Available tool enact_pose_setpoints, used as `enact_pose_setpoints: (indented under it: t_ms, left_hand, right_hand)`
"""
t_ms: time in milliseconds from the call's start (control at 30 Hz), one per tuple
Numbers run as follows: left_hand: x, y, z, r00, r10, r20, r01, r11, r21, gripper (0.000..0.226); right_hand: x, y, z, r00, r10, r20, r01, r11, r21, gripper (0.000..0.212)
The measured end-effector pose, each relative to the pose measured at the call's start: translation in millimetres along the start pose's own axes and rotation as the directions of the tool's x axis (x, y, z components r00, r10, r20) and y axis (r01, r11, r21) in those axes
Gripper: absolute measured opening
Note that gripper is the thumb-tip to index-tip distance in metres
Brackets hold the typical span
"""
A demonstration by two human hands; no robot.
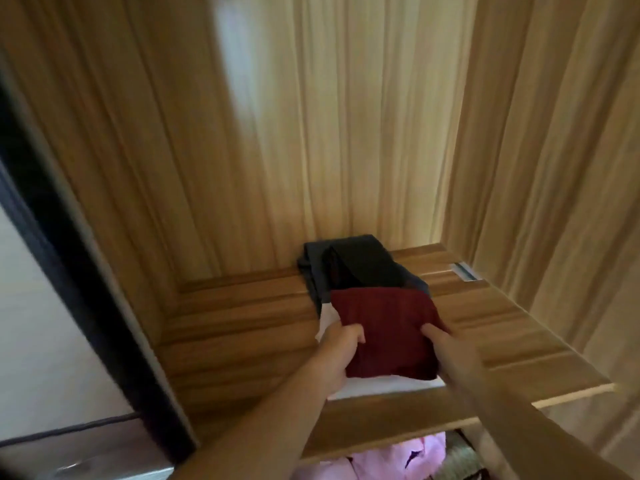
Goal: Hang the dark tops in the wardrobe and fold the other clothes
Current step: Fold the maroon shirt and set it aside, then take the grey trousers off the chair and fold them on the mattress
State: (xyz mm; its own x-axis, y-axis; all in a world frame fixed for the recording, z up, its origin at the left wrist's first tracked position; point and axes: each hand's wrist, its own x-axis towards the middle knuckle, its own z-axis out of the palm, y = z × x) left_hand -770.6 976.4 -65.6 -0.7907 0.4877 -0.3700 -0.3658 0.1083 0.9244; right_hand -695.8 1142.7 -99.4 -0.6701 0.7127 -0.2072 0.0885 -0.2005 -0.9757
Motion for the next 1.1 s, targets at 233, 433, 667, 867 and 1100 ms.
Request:
enact_pose_setpoints:
  t_ms: [233, 433, 667, 867, 1100]
  left_hand:
    - [65, -38, -8, 0.992, 0.096, -0.078, -0.077, 0.972, 0.222, 0.039]
    - [66, -33, -8, 0.97, 0.212, -0.12, -0.15, 0.908, 0.392, 0.025]
    - [3, -6, -8, 0.89, 0.456, -0.016, -0.303, 0.615, 0.728, 0.059]
    - [-107, -9, -20, 0.826, 0.543, 0.153, -0.35, 0.28, 0.894, 0.065]
    - [-267, -43, -88, 0.784, 0.595, 0.18, -0.291, 0.096, 0.952, 0.053]
  right_hand:
    - [55, 27, 9, 0.982, -0.175, 0.075, 0.19, 0.926, -0.325, 0.011]
    - [65, 22, 7, 0.989, -0.091, 0.118, 0.128, 0.925, -0.358, 0.016]
    - [14, -3, -7, 0.952, -0.287, 0.108, 0.298, 0.785, -0.543, 0.019]
    - [-107, -36, -21, 0.822, -0.451, 0.347, 0.536, 0.411, -0.737, 0.059]
    - [-281, -34, 2, 0.722, -0.391, 0.571, 0.664, 0.163, -0.73, 0.06]
